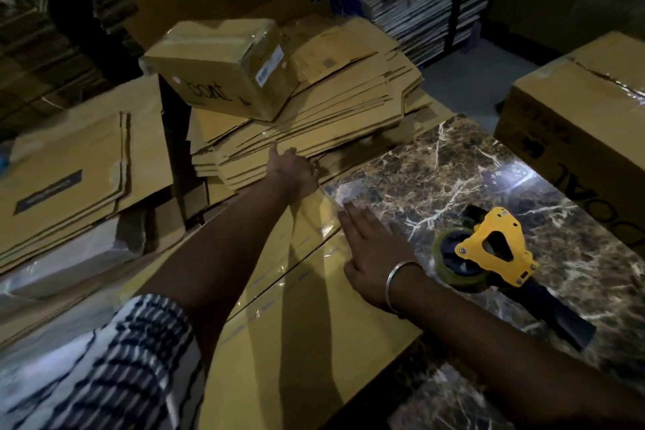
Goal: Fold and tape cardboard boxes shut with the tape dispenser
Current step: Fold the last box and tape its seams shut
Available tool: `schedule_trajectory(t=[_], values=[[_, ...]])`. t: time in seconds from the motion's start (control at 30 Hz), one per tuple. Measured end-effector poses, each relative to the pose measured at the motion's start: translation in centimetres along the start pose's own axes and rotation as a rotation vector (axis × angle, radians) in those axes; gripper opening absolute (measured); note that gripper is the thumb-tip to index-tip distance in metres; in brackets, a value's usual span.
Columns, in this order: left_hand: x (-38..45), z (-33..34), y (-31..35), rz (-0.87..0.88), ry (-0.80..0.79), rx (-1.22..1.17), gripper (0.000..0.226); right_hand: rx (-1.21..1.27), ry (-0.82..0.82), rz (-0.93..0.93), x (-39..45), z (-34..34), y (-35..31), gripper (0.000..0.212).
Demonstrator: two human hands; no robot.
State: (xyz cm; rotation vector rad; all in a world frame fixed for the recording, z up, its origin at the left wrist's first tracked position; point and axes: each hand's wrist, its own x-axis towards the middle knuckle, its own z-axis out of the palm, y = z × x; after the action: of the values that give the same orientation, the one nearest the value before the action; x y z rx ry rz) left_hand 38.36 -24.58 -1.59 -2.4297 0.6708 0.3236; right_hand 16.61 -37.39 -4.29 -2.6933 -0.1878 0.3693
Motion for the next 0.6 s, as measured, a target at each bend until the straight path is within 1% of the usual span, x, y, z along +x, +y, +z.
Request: schedule_trajectory(t=[0.07, 0.13, 0.23, 0.33, 0.4, 0.47, 0.53, 0.6], values=[[-0.2, 0.1, 0.1, 0.062, 0.01, -0.061, 0.045, -0.091, -0.012, -0.057, 0.6, 0.0, -0.9, 0.079], [-1.5, 0.3, 0.5, 0.125, 0.049, -0.279, 0.045, -0.15, -0.056, -0.056, 1.1, 0.7, -1.5, 0.079], [-5.7, 0.7, 1.0, 0.087, 0.175, -0.684, 0.05, -0.253, -0.031, -0.028, 1.1, 1.9, -1.8, 0.084], [-11.6, 3.1, 0.9, 0.033, 0.296, -0.983, 0.056, -0.299, 0.004, 0.002, 1.1, 2.2, -2.3, 0.079], [-16.2, 5.5, 0.7, -0.001, 0.363, -1.044, 0.061, -0.308, 0.017, 0.029, 1.0, 2.3, -2.9, 0.078], [-20.9, 8.4, 0.9, -0.022, 0.382, -1.036, 0.062, -0.319, 0.003, 0.051, 1.0, 2.3, -3.4, 0.077], [-25.4, 11.3, 1.6, 0.0, 0.348, -0.949, 0.064, -0.313, -0.005, 0.064, 0.7, 2.3, -3.8, 0.075], [-29.0, 14.1, 2.3, -0.026, 0.285, -0.836, 0.062, -0.313, 0.007, 0.054, 0.1, 2.7, -4.7, 0.072]])
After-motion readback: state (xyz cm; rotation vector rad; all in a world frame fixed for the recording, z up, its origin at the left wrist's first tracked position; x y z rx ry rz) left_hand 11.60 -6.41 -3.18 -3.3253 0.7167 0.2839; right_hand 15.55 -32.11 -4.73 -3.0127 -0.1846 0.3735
